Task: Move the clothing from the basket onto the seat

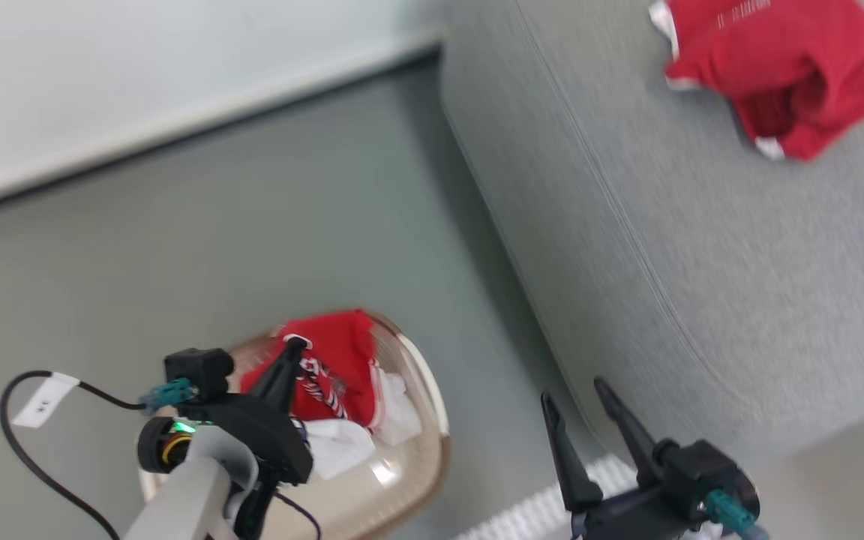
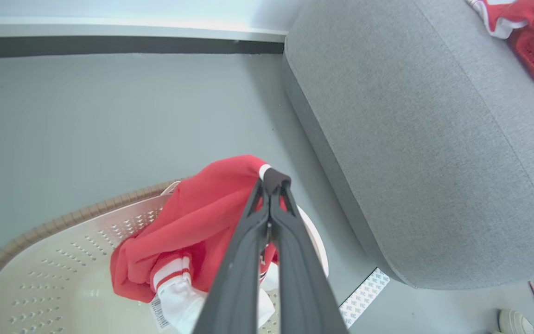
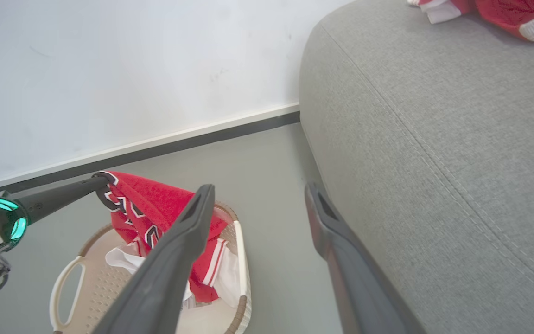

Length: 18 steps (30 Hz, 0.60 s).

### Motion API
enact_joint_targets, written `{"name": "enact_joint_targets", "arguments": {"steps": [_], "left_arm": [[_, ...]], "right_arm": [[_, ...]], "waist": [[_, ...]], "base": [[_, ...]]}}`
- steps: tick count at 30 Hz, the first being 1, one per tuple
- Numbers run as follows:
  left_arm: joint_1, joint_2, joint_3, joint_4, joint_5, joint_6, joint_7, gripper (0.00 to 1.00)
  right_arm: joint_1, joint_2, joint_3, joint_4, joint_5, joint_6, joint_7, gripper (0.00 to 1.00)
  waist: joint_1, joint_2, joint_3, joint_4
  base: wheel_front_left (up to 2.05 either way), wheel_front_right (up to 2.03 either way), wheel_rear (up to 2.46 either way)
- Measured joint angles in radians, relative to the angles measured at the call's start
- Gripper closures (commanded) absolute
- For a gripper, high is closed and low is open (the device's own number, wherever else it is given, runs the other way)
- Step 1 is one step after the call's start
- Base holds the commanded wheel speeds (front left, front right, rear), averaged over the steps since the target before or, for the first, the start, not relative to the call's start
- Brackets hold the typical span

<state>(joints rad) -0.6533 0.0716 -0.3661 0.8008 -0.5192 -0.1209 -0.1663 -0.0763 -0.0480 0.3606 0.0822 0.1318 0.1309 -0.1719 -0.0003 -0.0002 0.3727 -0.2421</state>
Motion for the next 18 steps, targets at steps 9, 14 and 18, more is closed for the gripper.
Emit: {"name": "enact_joint_targets", "arguments": {"steps": [9,14,18], "left_arm": [[0.022,-0.014,-0.042,-0.158,-0.009,0.035,0.040,1.00],[0.007,-0.017,-0.072,-0.251,-0.012,0.046,0.075,1.00],[-0.016,-0.018,-0.090,-0.321,-0.015,0.063,0.087,1.00]], "right_arm": [[0.053,-0.001,0.027,0.005,0.017,0.000,0.039,0.00],[0.051,-0.001,0.042,0.004,0.018,0.000,0.050,0.00],[0.048,-0.001,0.054,0.007,0.024,0.000,0.059,0.00]], "waist": [[-0.0001,0.0000,-0.227,0.124],[0.0000,0.0000,-0.313,0.200],[0.0000,0.0000,-0.368,0.255]], "base": [[0.00,0.00,0.00],[0.00,0.00,0.00],[0.00,0.00,0.00]]}}
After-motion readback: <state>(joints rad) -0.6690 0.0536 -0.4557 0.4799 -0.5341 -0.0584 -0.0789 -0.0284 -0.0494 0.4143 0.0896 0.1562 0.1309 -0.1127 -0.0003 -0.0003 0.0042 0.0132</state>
